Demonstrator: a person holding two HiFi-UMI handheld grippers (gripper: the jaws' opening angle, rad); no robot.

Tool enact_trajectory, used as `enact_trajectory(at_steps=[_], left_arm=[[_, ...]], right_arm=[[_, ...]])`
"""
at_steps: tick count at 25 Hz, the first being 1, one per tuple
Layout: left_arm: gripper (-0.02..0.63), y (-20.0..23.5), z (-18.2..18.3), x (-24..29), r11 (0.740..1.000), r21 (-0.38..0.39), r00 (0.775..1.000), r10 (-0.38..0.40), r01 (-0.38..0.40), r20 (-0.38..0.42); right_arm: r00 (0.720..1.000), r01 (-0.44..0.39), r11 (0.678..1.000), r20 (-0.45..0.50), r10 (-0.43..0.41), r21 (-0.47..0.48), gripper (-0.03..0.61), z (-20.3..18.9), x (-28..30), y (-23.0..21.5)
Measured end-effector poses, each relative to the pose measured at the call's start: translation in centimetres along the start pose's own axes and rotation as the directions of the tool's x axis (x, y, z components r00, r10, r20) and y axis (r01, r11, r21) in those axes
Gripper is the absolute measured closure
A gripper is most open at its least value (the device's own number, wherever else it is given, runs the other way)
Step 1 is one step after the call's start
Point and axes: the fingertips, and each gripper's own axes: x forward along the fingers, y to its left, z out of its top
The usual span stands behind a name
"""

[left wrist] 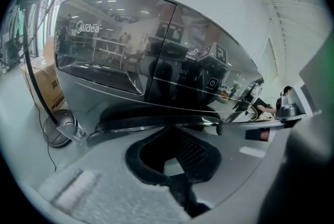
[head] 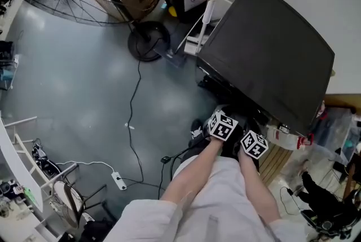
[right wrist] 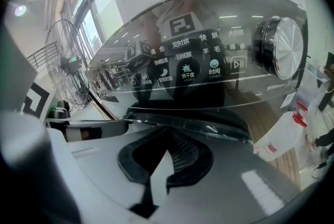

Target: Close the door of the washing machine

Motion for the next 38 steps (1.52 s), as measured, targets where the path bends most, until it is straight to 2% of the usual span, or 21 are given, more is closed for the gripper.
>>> enact_trajectory(at_steps=[15, 22, 27, 38], left_arm=[[0.603, 0.1, 0.6, 0.3, 0.999, -0.04, 1.0, -0.002, 0.002, -0.013], [0.607, 0.4, 0.6, 0.1, 0.996, -0.093, 0.999, 0.021, -0.018, 0.032], [0.607, 0.4, 0.4, -0.7, 0.994, -0.075, 0.996, 0.079, -0.077, 0.028], [0.607, -1.9, -1.1, -5.7, 0.996, -0.042, 0.995, 0.079, -0.076, 0.068]], right_arm=[[1.0, -0.011, 1.0, -0.028, 0.01, -0.014, 0.575, 0.5, 0.3, 0.0], [0.999, -0.026, 0.999, -0.044, 0.024, -0.039, 0.575, 0.3, 0.4, 0.3], [0.999, -0.014, 0.996, -0.045, 0.01, -0.092, 0.575, 0.2, -0.4, 0.4], [0.999, -0.033, 0.992, -0.01, 0.032, -0.118, 0.575, -1.3, -5.3, 1.4]])
